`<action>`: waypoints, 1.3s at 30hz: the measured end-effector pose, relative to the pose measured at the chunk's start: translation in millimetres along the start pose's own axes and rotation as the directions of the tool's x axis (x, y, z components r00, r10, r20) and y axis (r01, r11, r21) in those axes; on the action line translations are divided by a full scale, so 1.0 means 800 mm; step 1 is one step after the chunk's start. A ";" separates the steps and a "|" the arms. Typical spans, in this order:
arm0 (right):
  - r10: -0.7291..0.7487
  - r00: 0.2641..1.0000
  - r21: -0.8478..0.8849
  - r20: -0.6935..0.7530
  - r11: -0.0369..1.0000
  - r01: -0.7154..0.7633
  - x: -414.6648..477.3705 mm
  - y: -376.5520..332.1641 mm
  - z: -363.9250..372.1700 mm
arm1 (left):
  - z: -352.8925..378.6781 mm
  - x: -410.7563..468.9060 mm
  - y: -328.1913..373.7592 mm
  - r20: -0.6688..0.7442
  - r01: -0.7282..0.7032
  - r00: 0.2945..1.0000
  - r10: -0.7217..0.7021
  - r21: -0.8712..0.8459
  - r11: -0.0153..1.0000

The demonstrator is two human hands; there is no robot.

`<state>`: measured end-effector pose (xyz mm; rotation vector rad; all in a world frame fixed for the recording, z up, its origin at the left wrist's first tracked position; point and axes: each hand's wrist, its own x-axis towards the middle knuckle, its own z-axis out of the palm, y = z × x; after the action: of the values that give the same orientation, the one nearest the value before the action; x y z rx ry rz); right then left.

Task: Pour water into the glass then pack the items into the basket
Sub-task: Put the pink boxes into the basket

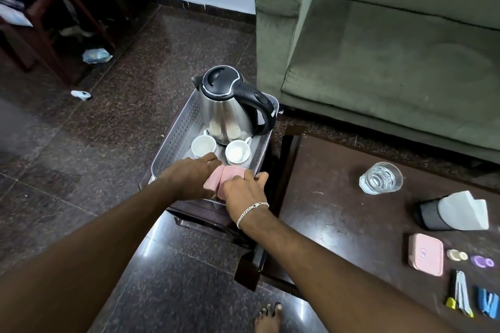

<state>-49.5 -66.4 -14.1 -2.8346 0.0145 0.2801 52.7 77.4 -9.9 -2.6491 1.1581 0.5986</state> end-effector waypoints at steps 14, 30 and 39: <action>-0.015 1.000 0.089 -0.019 0.996 0.017 -0.048 0.030 -0.041 | -0.027 -0.017 0.030 -0.162 0.009 0.987 0.024 0.200 0.980; 0.632 0.774 0.283 -0.048 0.752 -0.596 -0.370 0.423 -0.018 | -0.028 0.118 0.487 -0.129 -0.290 0.955 0.268 -0.215 0.932; 0.839 0.539 0.281 0.076 0.500 -0.819 -0.424 0.530 0.031 | 0.032 0.179 0.637 0.016 -0.288 0.953 0.304 -0.270 0.919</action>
<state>-403.0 -471.8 -93.3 -2.3011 1.3684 0.3280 -242.0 -353.8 -100.5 -2.6621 1.5787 0.9371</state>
